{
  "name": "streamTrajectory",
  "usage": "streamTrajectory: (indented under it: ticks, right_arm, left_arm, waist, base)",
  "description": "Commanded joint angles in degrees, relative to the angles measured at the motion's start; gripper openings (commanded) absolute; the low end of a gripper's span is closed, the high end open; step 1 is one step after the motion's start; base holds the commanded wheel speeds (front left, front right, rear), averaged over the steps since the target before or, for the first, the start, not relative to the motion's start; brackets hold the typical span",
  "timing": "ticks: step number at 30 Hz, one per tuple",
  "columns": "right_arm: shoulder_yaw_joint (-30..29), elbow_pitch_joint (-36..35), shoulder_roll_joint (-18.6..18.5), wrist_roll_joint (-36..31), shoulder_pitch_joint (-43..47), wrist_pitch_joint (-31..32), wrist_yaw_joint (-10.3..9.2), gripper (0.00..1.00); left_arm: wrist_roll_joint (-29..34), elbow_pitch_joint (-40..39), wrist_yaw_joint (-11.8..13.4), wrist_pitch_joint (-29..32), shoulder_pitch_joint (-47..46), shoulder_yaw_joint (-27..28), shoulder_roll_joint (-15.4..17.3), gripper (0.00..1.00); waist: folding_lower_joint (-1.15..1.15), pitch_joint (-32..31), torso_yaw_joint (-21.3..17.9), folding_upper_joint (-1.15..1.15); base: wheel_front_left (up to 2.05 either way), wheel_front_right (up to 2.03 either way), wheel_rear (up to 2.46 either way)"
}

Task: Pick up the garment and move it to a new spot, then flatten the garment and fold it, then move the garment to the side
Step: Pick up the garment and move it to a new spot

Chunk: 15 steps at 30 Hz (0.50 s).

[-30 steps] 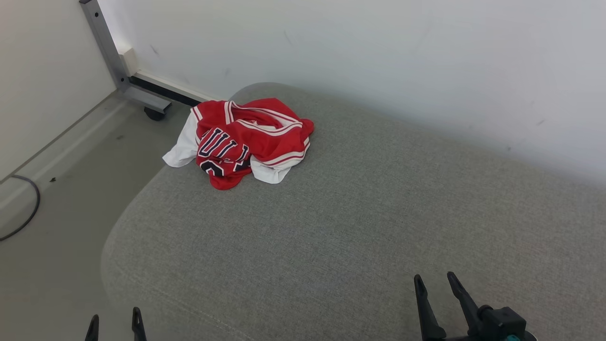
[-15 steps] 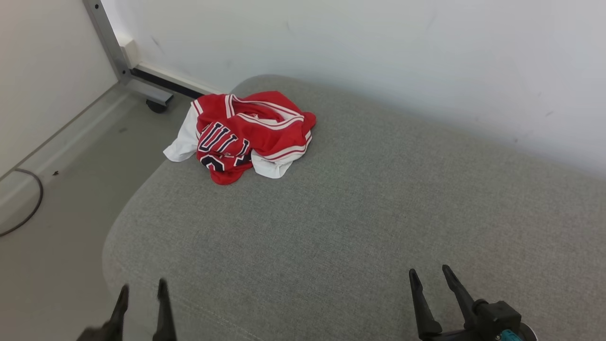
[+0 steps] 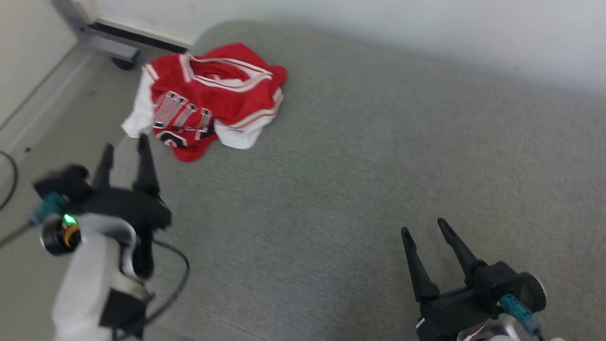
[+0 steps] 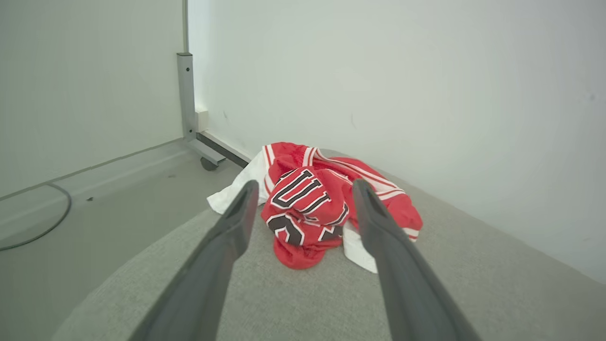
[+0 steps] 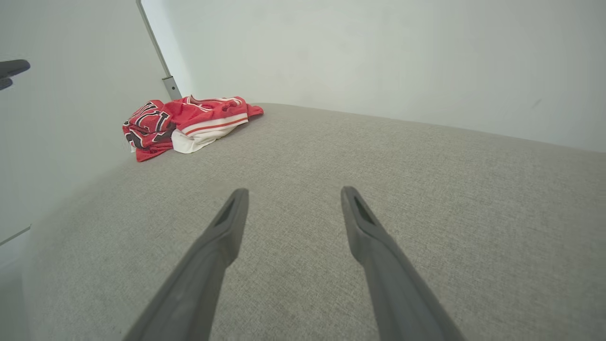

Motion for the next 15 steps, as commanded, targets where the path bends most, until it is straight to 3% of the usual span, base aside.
streamTrajectory:
  ticks: [1,8,15]
  right_arm:
    - [0.66,-1.44,-0.67,-0.28,-1.01,0.66,-0.16,1.00]
    - [1.60,-9.18,-2.27,-0.53,-1.66,3.78,-0.15,1.00]
    - [1.71,-13.51,-1.46,-0.50,-0.18,4.38,-0.15,1.00]
  left_arm:
    - [-1.58,1.43,-0.42,0.54,-3.14,0.79,0.74,1.00]
    - [-8.70,10.34,-0.65,6.15,-16.40,5.14,5.32,1.00]
    - [-10.21,17.98,0.71,10.86,-22.52,6.58,10.88,1.00]
  waist:
    - [-0.01,9.35,-8.73,-0.01]
    - [-0.01,18.53,-15.28,-0.01]
    - [-0.01,23.22,-20.46,-0.01]
  base:
    - [0.00,0.00,0.00]
    - [0.00,0.00,0.00]
    - [0.00,0.00,0.00]
